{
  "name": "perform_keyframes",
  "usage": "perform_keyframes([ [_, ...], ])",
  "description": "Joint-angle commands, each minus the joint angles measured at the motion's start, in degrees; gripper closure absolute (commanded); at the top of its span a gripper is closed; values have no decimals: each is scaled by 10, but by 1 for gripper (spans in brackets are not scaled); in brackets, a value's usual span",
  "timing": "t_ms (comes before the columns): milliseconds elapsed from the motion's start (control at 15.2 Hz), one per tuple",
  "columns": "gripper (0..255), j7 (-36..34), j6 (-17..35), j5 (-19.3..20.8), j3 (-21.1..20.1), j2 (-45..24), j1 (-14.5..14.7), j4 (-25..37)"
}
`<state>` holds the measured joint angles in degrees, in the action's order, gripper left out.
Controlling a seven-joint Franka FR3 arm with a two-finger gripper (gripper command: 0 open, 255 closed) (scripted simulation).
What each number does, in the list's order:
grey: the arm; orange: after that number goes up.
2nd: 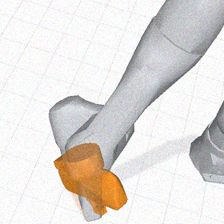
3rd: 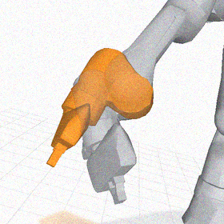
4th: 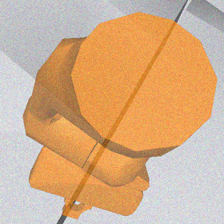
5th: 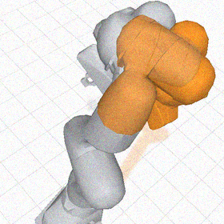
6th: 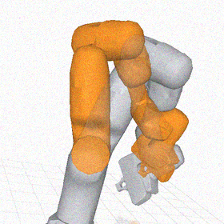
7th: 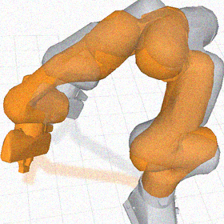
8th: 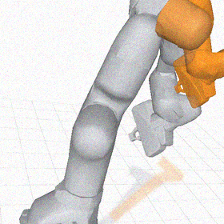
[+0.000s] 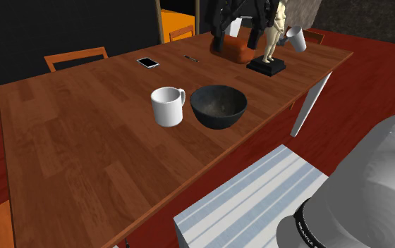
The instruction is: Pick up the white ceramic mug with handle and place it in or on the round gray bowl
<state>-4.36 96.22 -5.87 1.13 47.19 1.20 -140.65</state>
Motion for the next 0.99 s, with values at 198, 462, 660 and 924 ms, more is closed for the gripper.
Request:
perform_keyframes([
  [198,0,-17,60,-6,-25,-43,7,-10],
  [462,0,-40,138,-9,-57,-111,14,-11],
  [660,0,-60,193,-6,-80,-169,16,-3],
  [924,0,-91,260,8,-110,-253,16,19],
])
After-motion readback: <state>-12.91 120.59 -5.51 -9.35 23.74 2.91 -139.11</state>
